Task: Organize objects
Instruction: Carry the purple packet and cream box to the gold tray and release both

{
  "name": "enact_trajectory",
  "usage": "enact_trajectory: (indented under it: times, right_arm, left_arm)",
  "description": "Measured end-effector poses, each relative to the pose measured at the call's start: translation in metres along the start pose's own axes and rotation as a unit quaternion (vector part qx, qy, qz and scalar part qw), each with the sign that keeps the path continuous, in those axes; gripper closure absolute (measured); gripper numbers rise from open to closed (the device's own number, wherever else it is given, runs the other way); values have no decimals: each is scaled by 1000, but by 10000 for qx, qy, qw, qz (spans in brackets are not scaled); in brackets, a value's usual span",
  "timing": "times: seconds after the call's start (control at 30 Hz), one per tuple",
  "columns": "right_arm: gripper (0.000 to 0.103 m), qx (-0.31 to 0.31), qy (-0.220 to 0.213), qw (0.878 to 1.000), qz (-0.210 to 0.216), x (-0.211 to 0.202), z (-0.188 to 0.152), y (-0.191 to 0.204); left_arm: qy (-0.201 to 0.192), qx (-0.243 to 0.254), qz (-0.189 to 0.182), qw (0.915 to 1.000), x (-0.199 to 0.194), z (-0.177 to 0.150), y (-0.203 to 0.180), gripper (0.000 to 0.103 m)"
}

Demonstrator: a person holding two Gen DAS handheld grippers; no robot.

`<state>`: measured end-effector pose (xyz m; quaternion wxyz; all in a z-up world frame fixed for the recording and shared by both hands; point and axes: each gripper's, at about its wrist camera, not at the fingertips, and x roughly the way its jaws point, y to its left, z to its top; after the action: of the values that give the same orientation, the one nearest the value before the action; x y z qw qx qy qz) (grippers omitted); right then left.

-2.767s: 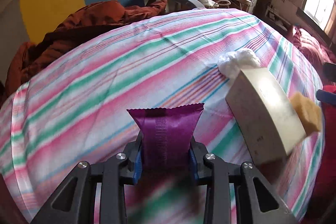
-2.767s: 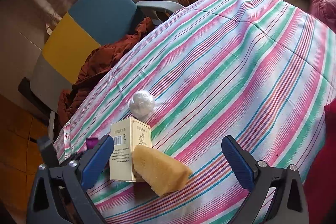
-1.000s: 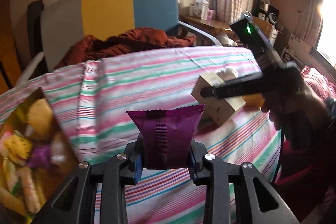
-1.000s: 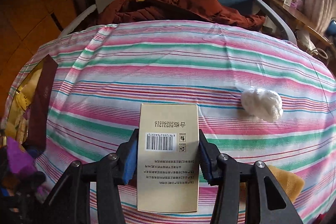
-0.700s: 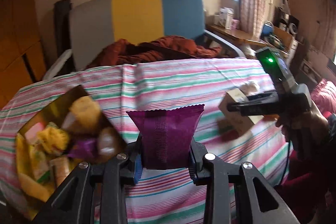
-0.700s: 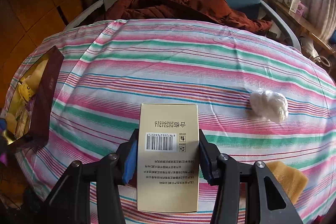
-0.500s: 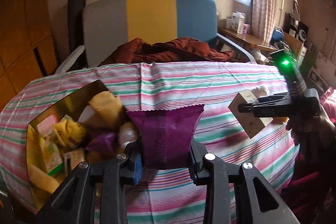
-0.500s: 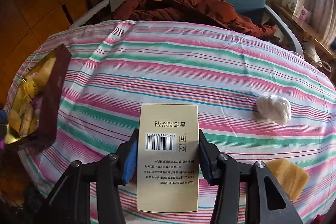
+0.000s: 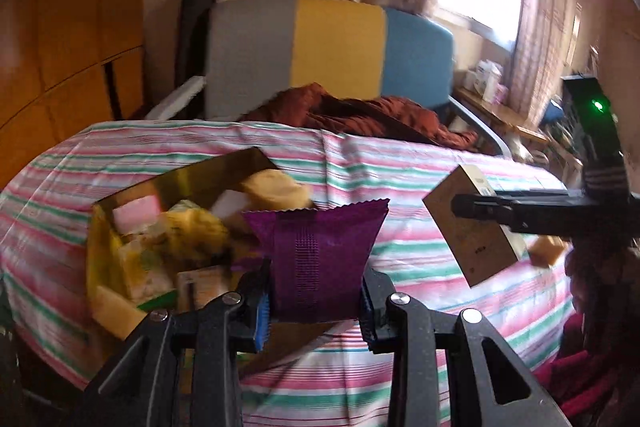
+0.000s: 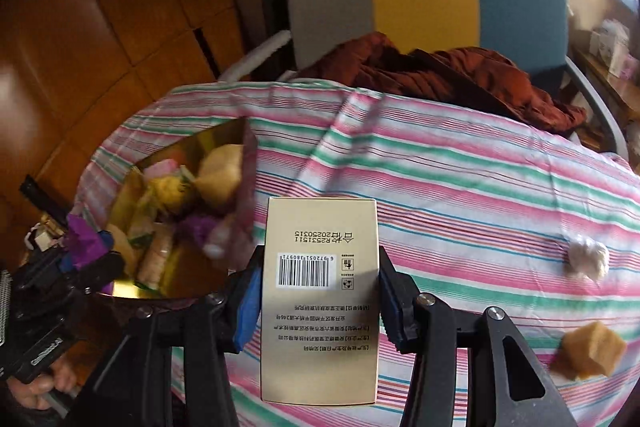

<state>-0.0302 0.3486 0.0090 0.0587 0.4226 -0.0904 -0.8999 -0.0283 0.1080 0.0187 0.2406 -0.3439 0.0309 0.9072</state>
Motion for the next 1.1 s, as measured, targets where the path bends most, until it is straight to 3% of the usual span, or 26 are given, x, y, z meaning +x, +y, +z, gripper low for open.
enact_trajectory:
  times: [0.23,0.43,0.47,0.5,0.53,0.8,1.1]
  right_arm:
    - [52,-427,-20,9975,556,18,17,72]
    - [51,-622,98,9927,1028,46,31,118]
    - [45,-634,108,9924,1053,52,32,124]
    - [31,-636,152,9923,1048,58,32,128]
    - [28,-656,201,9926,1006,63,31,133]
    - [27,-610,405,9947,715,69,9,127]
    - [15,-404,366,9979,350,60,-9,111]
  left_arm:
    - [-251,-772,678,9944,-30,-3,80,69]
    - [-251,-1195,1077,9867,-37,-12,126,69]
    - [-244,-1228,1101,9860,-37,-14,129,69]
    - [-235,-1248,1107,9857,-37,-14,132,69]
    - [-237,-1253,1100,9857,-36,-15,132,69]
    - [-166,-1129,947,9889,-15,-10,122,69]
    - [-45,-1017,1272,9866,16,12,114,69]
